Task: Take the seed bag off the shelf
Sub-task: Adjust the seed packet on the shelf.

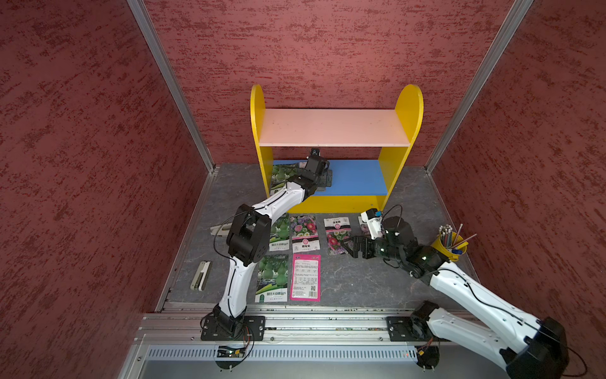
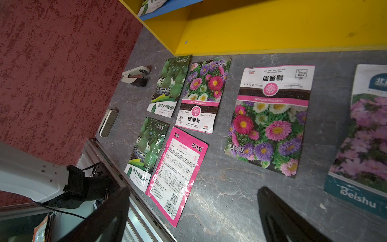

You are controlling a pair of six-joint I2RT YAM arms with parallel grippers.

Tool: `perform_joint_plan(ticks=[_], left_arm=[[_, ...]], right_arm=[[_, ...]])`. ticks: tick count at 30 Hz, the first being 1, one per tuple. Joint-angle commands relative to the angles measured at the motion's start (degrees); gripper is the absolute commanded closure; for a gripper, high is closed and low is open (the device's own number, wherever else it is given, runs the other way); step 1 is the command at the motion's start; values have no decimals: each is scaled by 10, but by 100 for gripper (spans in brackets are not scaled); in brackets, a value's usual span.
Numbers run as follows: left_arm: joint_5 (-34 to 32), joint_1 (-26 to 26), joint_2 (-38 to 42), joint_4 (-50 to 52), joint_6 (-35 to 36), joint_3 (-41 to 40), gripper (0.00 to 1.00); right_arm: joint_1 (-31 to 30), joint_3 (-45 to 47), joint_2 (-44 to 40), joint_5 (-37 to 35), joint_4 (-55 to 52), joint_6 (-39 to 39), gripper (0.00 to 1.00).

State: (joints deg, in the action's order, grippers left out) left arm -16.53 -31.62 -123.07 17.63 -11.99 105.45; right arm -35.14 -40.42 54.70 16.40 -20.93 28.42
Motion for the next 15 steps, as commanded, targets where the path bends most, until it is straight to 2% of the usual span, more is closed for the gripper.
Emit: perform_joint_plan(ticks=[1,15], left_arm=[[35,-7,-5,22,-18,2,0],[76,-37,42,21,-69,-75,0]], right_arm=[[5,-3,-11,-11,-5,-8,2],[14,11,-35,-20,-11,-5,2]])
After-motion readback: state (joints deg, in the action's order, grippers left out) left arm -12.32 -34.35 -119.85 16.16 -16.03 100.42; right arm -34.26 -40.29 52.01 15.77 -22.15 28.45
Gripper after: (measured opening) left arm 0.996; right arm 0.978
